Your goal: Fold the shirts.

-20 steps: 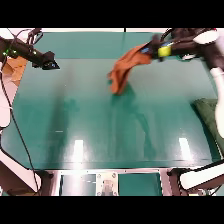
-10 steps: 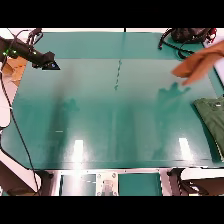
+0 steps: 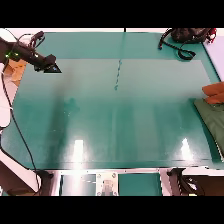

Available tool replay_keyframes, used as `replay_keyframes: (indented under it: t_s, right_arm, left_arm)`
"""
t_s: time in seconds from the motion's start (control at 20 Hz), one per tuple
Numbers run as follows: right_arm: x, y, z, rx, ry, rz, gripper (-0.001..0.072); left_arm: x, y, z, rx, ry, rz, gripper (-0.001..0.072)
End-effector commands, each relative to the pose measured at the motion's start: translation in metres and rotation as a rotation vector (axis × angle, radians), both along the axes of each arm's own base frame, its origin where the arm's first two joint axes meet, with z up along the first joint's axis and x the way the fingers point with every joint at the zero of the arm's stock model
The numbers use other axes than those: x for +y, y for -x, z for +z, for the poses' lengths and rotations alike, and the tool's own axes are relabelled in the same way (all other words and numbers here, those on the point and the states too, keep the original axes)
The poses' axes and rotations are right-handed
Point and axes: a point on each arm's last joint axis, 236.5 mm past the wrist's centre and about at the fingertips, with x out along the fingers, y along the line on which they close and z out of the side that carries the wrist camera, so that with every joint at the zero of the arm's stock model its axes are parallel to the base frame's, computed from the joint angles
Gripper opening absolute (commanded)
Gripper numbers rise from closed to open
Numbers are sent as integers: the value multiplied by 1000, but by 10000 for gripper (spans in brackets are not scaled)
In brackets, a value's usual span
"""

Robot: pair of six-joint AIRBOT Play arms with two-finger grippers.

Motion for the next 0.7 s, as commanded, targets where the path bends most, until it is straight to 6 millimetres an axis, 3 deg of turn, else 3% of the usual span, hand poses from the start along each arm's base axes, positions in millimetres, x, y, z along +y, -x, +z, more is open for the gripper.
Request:
replay_keyframes:
  t_s: [0.0,0.15,0.25,0.4,0.45,0.5,0.55,0.6,0.65]
  right_arm:
    - [-4,86,-23,290,-48,-157,16]
    - [-1,120,-38,410,-57,-213,17]
    - [13,135,-71,504,-148,-203,18]
    - [31,180,-126,726,-248,-218,19]
    - [38,194,-140,784,-277,-222,56]
    - [43,206,-152,840,-302,-234,238]
    - [48,209,-158,859,-320,-229,476]
    - [50,205,-160,856,-332,-239,569]
    - [53,193,-158,826,-336,-233,568]
  left_arm:
    - [-2,9,-4,37,5,-17,20]
    - [-2,10,-5,41,6,-20,20]
    - [-2,10,-4,41,6,-20,20]
    - [-2,13,-5,51,6,-25,20]
    - [-3,14,-5,56,7,-29,19]
    - [-3,15,-5,60,7,-32,19]
    - [-3,16,-5,62,7,-33,19]
    - [-3,16,-3,58,6,-33,19]
    - [-3,16,0,51,5,-34,19]
